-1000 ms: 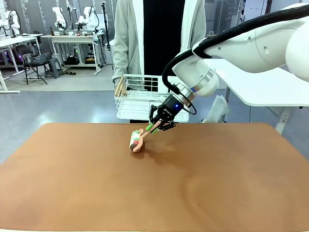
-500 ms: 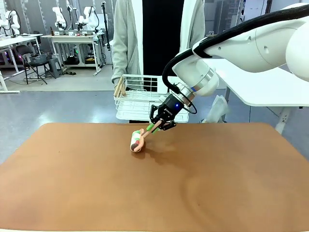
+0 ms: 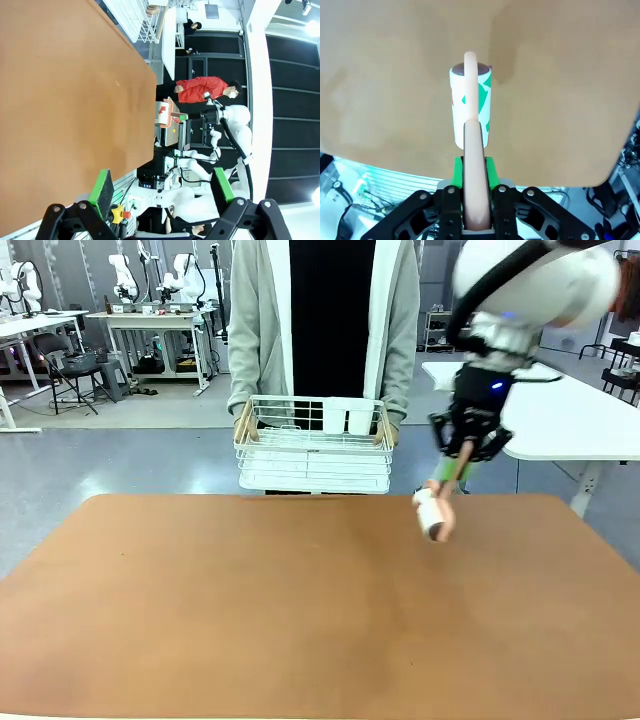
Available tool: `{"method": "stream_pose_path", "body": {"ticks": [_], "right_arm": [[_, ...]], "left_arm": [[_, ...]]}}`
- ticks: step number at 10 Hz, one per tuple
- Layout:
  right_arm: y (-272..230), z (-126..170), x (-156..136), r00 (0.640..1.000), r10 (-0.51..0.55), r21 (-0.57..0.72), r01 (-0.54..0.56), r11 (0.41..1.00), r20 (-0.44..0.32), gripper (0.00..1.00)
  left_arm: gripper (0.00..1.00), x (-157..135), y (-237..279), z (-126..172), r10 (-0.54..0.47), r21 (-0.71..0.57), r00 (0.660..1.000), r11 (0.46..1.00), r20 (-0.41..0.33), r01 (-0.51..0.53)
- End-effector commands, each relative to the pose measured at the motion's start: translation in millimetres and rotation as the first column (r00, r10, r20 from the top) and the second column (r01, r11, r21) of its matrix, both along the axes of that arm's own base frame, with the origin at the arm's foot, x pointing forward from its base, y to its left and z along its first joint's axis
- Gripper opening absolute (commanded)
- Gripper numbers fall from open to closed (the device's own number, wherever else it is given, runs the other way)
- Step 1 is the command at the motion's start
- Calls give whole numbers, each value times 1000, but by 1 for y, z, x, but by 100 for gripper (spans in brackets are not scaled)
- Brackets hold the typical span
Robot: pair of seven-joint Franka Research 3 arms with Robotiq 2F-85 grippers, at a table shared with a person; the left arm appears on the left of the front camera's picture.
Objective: Clean the table.
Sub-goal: Clean the table with the Lint Roller when the human lifts the Dish drying rack.
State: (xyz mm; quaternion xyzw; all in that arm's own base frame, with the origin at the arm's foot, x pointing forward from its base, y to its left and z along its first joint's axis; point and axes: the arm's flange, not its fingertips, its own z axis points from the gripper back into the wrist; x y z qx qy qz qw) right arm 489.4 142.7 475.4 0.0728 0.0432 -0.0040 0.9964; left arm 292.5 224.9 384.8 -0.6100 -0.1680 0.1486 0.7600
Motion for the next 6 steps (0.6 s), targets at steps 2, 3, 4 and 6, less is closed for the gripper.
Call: {"method": "stream_pose_path", "body": {"ticks": [2, 3, 4, 6], "right_arm": [[-41, 4, -46, 987, -118, -188, 137, 973, 107, 21], [-56, 1, -65, 980, -132, -183, 158, 970, 146, 21], [-66, -5, -78, 978, -117, -162, 145, 976, 173, 21], [-71, -20, -79, 976, -82, -114, 106, 988, 202, 21]], "left_arm": [[100, -1, 3, 0, -3, -11, 999, 1000, 34, 3], [100, -1, 3, 0, -3, -11, 999, 1000, 34, 3], [100, -1, 3, 0, -3, -11, 999, 1000, 34, 3], [100, -1, 3, 0, -3, -11, 999, 1000, 34, 3]]}}
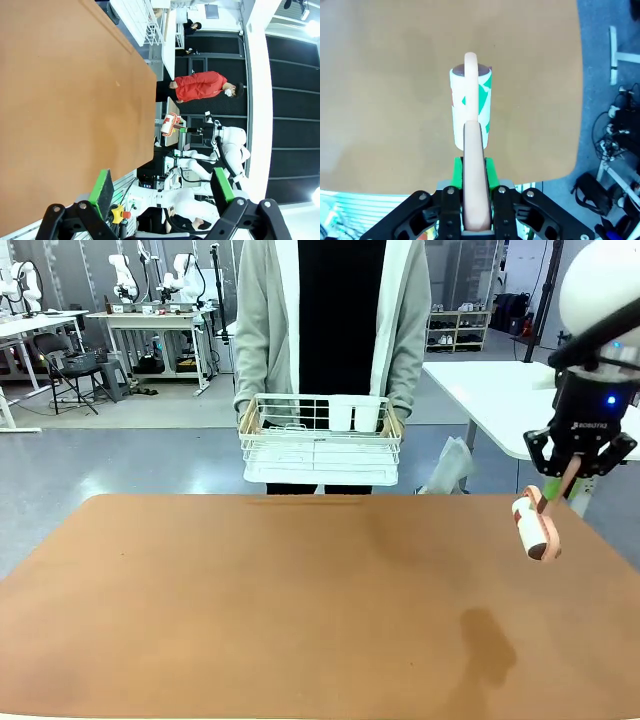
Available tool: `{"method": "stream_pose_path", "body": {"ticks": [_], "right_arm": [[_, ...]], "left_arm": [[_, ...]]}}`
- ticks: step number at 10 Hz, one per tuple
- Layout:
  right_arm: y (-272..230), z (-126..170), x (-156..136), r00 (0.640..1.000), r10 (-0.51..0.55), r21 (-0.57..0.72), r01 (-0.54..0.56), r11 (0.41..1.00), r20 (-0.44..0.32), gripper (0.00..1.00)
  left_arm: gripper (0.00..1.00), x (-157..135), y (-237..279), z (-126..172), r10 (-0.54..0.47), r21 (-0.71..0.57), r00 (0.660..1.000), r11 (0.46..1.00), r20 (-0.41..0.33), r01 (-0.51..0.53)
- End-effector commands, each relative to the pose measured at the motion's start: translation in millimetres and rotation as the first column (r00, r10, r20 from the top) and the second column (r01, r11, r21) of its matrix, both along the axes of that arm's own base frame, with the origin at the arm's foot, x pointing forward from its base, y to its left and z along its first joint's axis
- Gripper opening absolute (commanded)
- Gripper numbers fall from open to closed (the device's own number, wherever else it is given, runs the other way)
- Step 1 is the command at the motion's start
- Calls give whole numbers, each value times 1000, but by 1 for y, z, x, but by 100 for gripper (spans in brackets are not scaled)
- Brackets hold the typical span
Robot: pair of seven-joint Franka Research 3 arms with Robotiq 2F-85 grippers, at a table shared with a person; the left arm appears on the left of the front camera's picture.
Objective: Clean the table.
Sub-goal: Clean the table with the Lint Roller when the human lifts the Dish drying rack, then place the Lint Roller down when the Dish drying rack is positioned in the middle of the table.
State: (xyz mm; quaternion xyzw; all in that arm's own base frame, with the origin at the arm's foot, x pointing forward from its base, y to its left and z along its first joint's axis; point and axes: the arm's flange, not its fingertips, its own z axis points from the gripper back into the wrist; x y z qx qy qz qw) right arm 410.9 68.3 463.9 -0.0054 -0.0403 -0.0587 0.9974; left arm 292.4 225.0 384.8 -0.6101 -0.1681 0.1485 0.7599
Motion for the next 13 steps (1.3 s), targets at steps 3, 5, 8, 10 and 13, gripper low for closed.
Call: {"method": "stream_pose_path", "body": {"ticks": [3, 5, 8, 10, 13], "right_arm": [[1, 9, 6, 1000, -1, -6, 1, 1000, -24, 21], [1, 9, 6, 1000, -1, -6, 1, 1000, -24, 21], [1, 9, 6, 1000, -1, -6, 1, 1000, -24, 21], [1, 9, 6, 1000, -1, -6, 1, 1000, -24, 21], [1, 9, 6, 1000, -1, -6, 1, 1000, -24, 21]], "left_arm": [[100, -1, 3, 0, -3, -11, 999, 1000, 33, 3], [100, -1, 3, 0, -3, -11, 999, 1000, 33, 3], [100, -1, 3, 0, -3, -11, 999, 1000, 33, 3], [100, -1, 3, 0, -3, -11, 999, 1000, 33, 3], [100, -1, 3, 0, -3, -11, 999, 1000, 33, 3]]}}
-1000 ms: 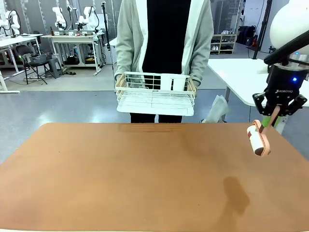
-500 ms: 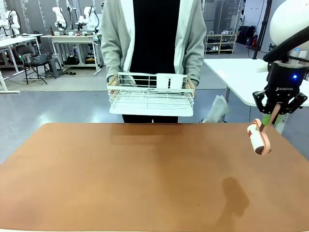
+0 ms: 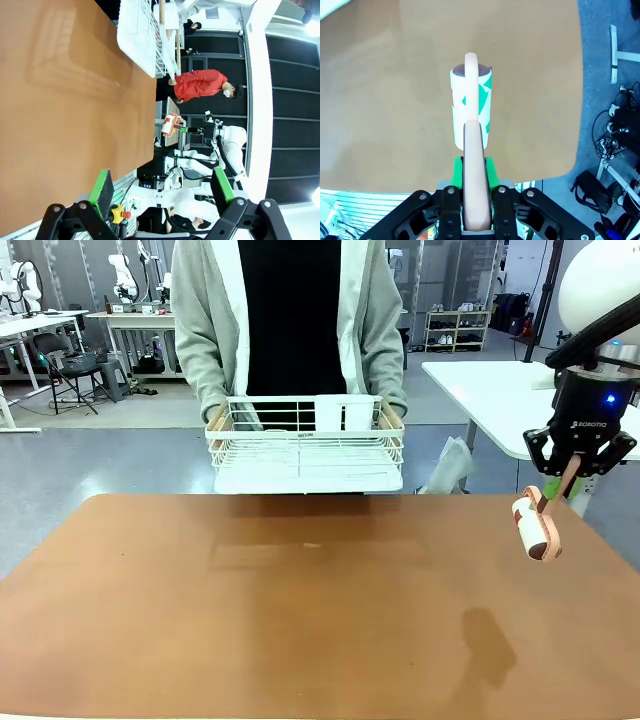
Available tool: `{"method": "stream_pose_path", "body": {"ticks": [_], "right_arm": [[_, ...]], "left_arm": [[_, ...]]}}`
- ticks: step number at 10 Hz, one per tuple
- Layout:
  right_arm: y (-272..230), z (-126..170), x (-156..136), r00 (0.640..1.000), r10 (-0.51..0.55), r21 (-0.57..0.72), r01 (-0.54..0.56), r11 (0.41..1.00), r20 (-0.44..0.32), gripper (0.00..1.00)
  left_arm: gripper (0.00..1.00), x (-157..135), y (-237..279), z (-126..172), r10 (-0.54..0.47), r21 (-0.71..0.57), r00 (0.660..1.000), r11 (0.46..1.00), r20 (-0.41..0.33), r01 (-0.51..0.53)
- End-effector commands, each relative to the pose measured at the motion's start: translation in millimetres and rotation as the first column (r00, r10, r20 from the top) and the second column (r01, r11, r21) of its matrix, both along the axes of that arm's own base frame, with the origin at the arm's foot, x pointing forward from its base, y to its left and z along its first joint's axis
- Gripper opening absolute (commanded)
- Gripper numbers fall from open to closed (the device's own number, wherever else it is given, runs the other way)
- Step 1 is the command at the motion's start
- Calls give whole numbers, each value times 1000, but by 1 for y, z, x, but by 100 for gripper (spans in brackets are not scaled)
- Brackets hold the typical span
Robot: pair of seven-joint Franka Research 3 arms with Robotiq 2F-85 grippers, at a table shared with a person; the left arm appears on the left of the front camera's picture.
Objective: Clean the table.
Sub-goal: Place the Lint Roller down when the Dish drying rack is positioned in the middle of the table.
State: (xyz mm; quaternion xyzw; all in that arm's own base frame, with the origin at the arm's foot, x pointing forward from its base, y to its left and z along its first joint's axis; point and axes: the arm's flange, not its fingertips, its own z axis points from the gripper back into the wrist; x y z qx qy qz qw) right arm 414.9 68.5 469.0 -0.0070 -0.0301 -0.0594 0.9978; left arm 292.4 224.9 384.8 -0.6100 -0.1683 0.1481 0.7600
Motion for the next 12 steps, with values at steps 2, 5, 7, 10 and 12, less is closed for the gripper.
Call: {"method": "stream_pose_path", "body": {"ticks": [2, 5, 7, 10, 12], "right_arm": [[1, 4, 2, 1000, 0, -4, 0, 1000, -3, 21], [1, 4, 2, 1000, 0, -4, 0, 1000, -3, 21], [1, 4, 2, 1000, 0, -4, 0, 1000, -3, 21], [1, 4, 2, 1000, 0, -4, 0, 1000, -3, 21], [1, 4, 2, 1000, 0, -4, 0, 1000, -3, 21]], "left_arm": [[100, -1, 3, 0, -3, -11, 999, 1000, 33, 3], [100, -1, 3, 0, -3, -11, 999, 1000, 33, 3], [100, -1, 3, 0, -3, -11, 999, 1000, 33, 3], [100, -1, 3, 0, -3, -11, 999, 1000, 33, 3], [100, -1, 3, 0, -3, -11, 999, 1000, 33, 3]]}}
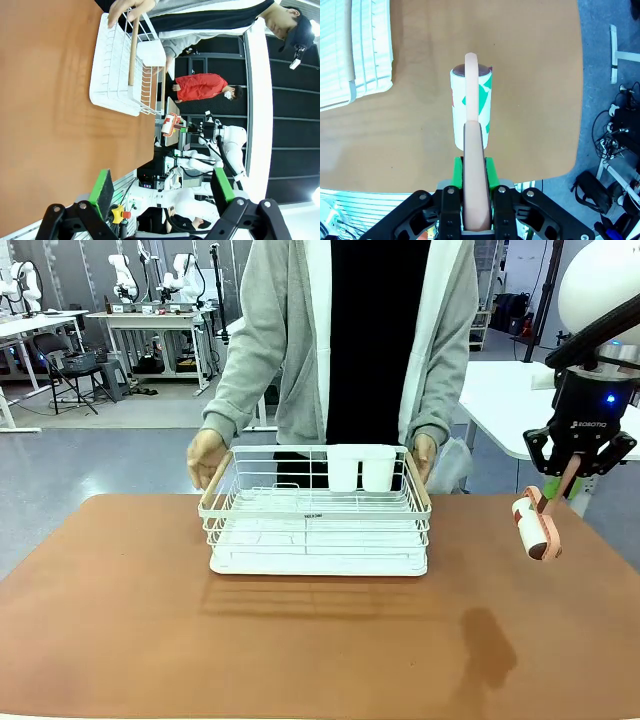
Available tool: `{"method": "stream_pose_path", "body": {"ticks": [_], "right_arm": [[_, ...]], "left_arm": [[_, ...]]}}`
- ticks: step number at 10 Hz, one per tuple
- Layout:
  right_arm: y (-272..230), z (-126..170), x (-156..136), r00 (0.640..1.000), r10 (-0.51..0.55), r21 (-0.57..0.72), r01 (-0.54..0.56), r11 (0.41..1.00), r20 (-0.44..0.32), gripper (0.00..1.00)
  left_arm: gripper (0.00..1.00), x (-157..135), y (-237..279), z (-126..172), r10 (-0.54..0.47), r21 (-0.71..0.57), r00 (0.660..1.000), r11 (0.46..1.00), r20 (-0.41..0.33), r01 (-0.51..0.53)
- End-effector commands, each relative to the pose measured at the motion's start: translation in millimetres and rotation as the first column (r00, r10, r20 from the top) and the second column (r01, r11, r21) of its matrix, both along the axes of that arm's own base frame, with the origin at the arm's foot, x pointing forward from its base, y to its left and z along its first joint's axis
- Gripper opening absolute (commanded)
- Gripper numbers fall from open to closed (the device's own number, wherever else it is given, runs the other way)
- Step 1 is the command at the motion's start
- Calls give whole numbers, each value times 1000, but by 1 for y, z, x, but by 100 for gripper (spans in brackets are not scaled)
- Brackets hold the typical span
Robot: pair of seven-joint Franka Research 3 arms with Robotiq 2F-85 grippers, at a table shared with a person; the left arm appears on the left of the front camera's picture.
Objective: Clean the table.
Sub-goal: Place the Lint Roller down when the Dish drying rack is positioned in the middle of the table.
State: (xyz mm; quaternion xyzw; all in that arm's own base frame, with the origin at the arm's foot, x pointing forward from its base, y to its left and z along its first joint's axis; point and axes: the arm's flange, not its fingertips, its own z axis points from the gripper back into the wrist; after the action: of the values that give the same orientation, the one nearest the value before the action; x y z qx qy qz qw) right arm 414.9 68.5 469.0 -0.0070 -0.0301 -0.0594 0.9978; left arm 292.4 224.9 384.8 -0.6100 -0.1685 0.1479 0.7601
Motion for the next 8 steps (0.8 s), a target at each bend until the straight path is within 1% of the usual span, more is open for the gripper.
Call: {"method": "stream_pose_path", "body": {"ticks": [1, 8], "right_arm": [[1, 4, 2, 1000, 0, -4, 0, 1000, -3, 21], [1, 4, 2, 1000, 0, -4, 0, 1000, -3, 21]], "left_arm": [[100, -1, 3, 0, -2, -11, 999, 1000, 32, 3], [100, -1, 3, 0, -2, -11, 999, 1000, 32, 3]]}}
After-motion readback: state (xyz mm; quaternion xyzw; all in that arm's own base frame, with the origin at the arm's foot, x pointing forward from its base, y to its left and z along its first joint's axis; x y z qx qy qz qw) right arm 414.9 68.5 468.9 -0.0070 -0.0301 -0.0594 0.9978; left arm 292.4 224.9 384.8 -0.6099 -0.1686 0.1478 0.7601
